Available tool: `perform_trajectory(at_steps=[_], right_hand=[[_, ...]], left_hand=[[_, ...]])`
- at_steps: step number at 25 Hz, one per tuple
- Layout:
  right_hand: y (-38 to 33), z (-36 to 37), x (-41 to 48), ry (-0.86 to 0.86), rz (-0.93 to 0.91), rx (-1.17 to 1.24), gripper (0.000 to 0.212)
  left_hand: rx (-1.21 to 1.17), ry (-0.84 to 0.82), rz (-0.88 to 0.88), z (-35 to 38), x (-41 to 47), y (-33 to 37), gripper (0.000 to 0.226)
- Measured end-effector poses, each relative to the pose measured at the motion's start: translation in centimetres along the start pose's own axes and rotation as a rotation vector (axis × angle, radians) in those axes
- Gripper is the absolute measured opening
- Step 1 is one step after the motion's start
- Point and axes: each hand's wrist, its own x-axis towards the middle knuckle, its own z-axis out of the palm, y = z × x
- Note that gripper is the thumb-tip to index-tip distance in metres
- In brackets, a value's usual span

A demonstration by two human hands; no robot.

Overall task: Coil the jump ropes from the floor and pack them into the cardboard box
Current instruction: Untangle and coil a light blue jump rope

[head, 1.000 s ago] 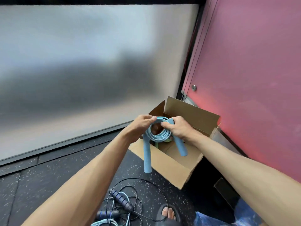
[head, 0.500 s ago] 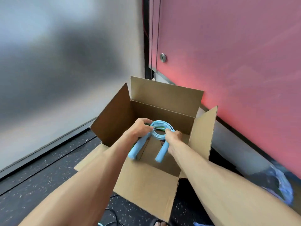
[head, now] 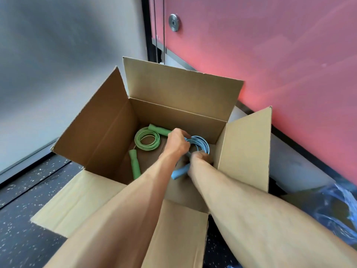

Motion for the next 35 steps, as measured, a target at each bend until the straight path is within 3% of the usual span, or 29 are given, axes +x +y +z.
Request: perform_trajectory(at_steps=[3,8,11,17,24,28,30,35], right_hand=[[-0.5,0.1,-0.1,-0.022,-0.014,-0.122,0.042],[-0.6,-0.2,-2.2,-0.062,0.016,-0.203,0.06],[-0.3,-1.2,-3.9,-0.108,-0.009,-0.191,0.056],[0.2,-3.6,-6.7,-0.212,-0.136,-0.438,0.038],[0.4,-1.9,-3.9,-0.043,-0.177,-0.393,0.046],[-0.7,-0.9,-1.0,0.016,-0.252,-0.487,0.049],[-1.0,-0.2,-0.3,0.043,-0.288,-0.549,0.055],[-0.8,0.6,1.2,0.05,-0.341,-0.643,0.043]], left_hand=[[0.065,-0.021,0.014,0.1,0.2,-1.0,0.046],[0.072,-0.174,0.081,-1.7,-0.9,-1.2,0.058],[0.1,-0.163,0.114,-3.6,-2.4,-1.0,0.05],[0.25,-0.19,0.107,-5.3,-6.2,-1.4,0.045],[0.091,-0.078,0.018,-3.4,-3.8,-3.1,0.031],[0.139,0.001,-0.018,-2.4,-1.6,-4.0,0.025],[0.174,0.046,-0.008,-2.0,-1.1,-4.3,0.022],[0.275,0.085,0.12,-0.5,-0.3,-4.7,0.023]])
